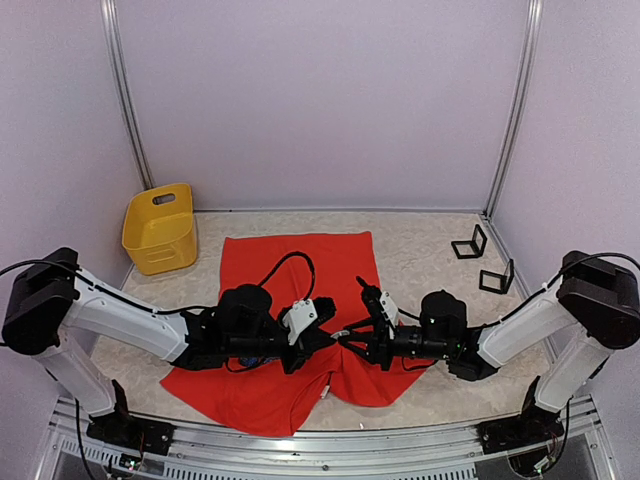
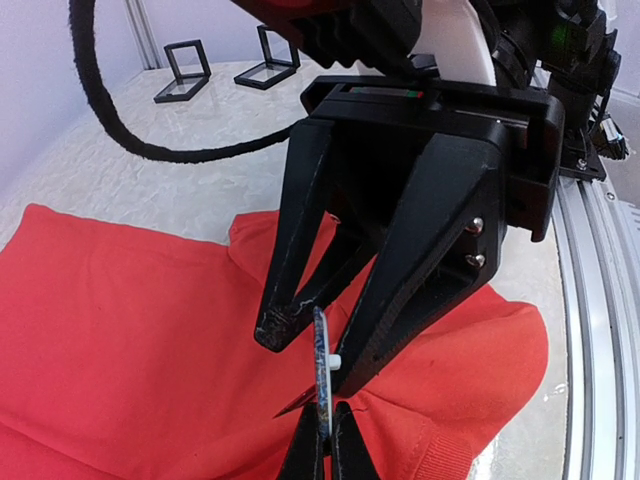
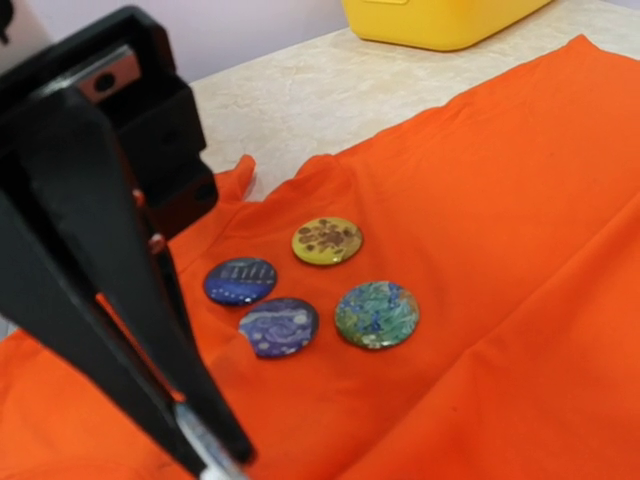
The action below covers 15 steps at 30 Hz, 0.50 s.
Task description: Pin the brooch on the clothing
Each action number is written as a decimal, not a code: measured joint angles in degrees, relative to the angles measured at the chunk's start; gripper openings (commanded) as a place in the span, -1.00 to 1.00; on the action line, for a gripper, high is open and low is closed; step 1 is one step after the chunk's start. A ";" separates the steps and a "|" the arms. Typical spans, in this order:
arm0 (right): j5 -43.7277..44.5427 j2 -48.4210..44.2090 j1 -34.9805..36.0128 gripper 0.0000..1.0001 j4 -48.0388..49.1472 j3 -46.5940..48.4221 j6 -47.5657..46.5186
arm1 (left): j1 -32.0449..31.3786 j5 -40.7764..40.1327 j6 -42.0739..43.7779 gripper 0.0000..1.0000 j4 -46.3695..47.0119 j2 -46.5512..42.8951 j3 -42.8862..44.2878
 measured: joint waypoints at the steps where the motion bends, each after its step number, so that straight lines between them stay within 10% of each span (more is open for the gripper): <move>1: -0.02 0.00 -0.04 -0.40 0.04 0.00 0.17 | -0.02 0.00 0.00 -1.00 0.00 -0.09 -0.04; 15: -1.16 -0.42 -0.24 -0.28 0.52 0.00 -0.11 | -0.50 -1.25 -0.15 -1.00 -0.09 -1.46 -0.66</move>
